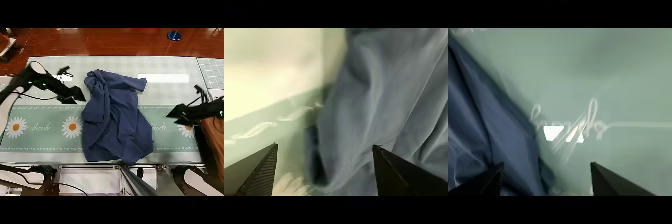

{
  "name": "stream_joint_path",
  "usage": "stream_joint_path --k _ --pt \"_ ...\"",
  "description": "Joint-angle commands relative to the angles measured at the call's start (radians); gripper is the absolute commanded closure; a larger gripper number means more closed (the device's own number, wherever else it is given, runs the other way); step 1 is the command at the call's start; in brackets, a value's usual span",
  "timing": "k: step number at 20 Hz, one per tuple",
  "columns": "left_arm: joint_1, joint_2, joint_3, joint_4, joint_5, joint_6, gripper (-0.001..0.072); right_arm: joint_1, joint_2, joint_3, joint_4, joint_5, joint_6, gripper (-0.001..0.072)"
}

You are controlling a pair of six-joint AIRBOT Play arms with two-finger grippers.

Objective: Fold the shirts.

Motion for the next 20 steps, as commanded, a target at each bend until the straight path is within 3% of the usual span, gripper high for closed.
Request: stream_joint_path --k 1,3,4,14,16,18,20 --pt "-0.074 -0.065 -0.017 -0.063 -0.021 0.059 0.0085 -0.003 0.052 -0.138 0.032 0.021 -0.006 0.0106" --pt "-0.089 -0.085 -0.017 -0.062 -0.034 0.082 0.061 0.054 0.052 -0.192 0.01 0.032 -0.004 0.0106" --pt "-0.091 -0.09 -0.017 -0.062 -0.043 0.088 0.0683 0.109 0.052 -0.216 0.003 0.029 -0.003 0.0105" --pt "-0.091 -0.092 -0.017 -0.061 -0.055 0.111 0.0684 0.45 -0.027 -0.237 0.076 -0.104 0.056 0.0125" --pt "-0.077 -0.092 -0.012 -0.061 -0.048 0.106 0.0684 0.457 -0.053 -0.237 0.131 -0.116 0.022 0.0322" --pt "-0.055 -0.086 -0.002 -0.062 -0.049 0.103 0.0684 0.456 -0.053 -0.236 0.169 -0.114 -0.035 0.0692" --pt "-0.036 -0.074 -0.001 -0.062 -0.049 0.103 0.0684 0.453 -0.053 -0.21 0.152 -0.117 -0.059 0.069"
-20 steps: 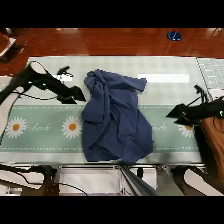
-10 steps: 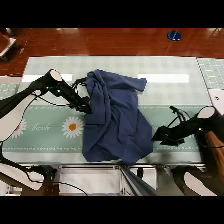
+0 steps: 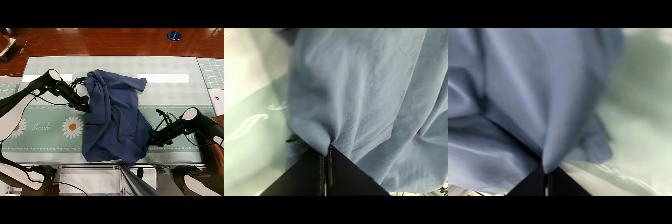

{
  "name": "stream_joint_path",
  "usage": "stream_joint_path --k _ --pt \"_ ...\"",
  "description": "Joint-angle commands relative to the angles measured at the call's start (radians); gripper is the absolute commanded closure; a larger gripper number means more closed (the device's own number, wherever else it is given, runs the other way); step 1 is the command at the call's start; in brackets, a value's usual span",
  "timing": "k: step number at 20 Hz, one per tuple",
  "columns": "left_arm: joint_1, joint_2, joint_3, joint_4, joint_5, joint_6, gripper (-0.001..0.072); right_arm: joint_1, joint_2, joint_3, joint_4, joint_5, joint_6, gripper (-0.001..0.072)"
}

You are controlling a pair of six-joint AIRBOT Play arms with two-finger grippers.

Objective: Fold the shirts.

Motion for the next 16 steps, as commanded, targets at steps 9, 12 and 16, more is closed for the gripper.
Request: stream_joint_path --k 9,12,16 --pt "0.043 0.127 -0.012 -0.009 0.029 0.053 0.0685 -0.353 -0.183 0.625 -0.156 0.03 -0.031 0.0691" --pt "0.044 0.243 -0.127 -0.024 0.119 0.051 0.0684 -0.353 -0.37 0.917 -0.124 0.041 -0.028 0.0691" --pt "0.0 0.463 -0.467 -0.228 0.365 0.071 0.0685 -0.3 -0.637 1.273 -0.038 0.055 -0.002 0.0691"
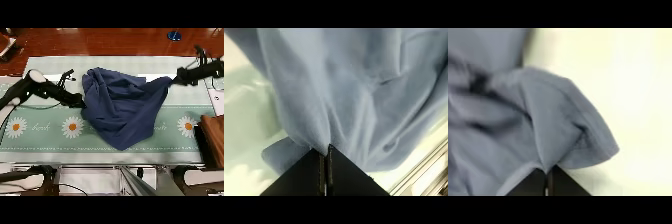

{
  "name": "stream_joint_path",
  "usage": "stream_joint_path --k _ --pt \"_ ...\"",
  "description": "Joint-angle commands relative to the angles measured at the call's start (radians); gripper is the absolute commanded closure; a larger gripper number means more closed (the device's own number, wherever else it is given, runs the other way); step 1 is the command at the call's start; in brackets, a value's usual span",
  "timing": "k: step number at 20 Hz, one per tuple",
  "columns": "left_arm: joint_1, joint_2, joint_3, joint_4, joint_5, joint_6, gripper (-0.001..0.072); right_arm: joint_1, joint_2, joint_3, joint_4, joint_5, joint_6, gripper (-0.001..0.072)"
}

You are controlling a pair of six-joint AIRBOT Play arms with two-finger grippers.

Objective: Fold the shirts.

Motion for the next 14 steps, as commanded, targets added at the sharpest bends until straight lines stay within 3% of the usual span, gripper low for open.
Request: stream_joint_path --k 1,5,6,7,8,9,11,14 --pt "-0.054 0.183 -0.278 -0.15 0.229 0.018 0.0684 0.041 -0.235 0.327 0.051 0.012 0.037 0.0691" --pt "-0.144 0.268 -0.486 -0.213 0.373 0.017 0.0684 0.103 -0.393 0.492 0.052 0.012 0.084 0.069" --pt "-0.148 0.263 -0.488 -0.213 0.372 0.018 0.0683 0.108 -0.407 0.491 0.053 0.013 0.104 0.0584" --pt "-0.144 0.264 -0.482 -0.212 0.37 0.018 0.065 0.107 -0.414 0.491 0.053 0.03 0.114 0.0216" --pt "-0.129 0.264 -0.466 -0.212 0.351 0.018 0.0401 0.1 -0.411 0.492 0.05 0.06 0.111 0.0085" --pt "-0.098 0.264 -0.435 -0.207 0.299 0.018 -0.0004 0.082 -0.399 0.492 0.048 0.102 0.109 0.0085" --pt "0.014 0.264 -0.341 -0.136 0.129 0.017 0.0007 0.016 -0.345 0.489 -0.028 0.252 0.101 0.0089" --pt "0.243 0.264 -0.22 -0.085 -0.058 0.002 0.0007 -0.126 -0.161 0.311 -0.101 0.253 0.141 0.0095"
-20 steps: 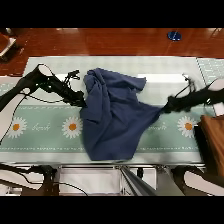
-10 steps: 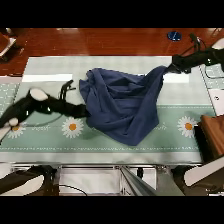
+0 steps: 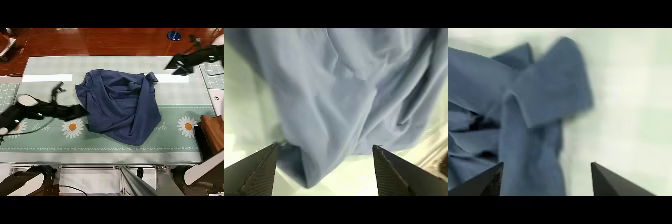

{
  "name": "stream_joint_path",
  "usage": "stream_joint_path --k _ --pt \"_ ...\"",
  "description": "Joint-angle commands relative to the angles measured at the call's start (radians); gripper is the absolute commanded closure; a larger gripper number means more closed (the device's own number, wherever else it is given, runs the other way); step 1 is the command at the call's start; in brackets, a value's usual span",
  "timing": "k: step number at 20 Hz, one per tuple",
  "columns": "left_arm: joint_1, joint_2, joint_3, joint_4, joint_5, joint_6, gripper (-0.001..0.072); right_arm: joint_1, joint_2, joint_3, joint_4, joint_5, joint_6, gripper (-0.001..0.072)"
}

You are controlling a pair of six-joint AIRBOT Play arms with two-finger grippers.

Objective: Fold the shirts.

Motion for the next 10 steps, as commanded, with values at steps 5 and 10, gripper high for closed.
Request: stream_joint_path --k 5,10 --pt "0.143 -0.079 0.026 -0.03 -0.2 0.024 0.0008 -0.154 0.534 -0.798 -0.051 -0.135 -0.085 0.0096" --pt "-0.096 -0.275 0.039 -0.076 -0.153 0.112 0.0008 -0.149 0.844 -1.25 -0.013 -0.178 -0.108 0.0096"
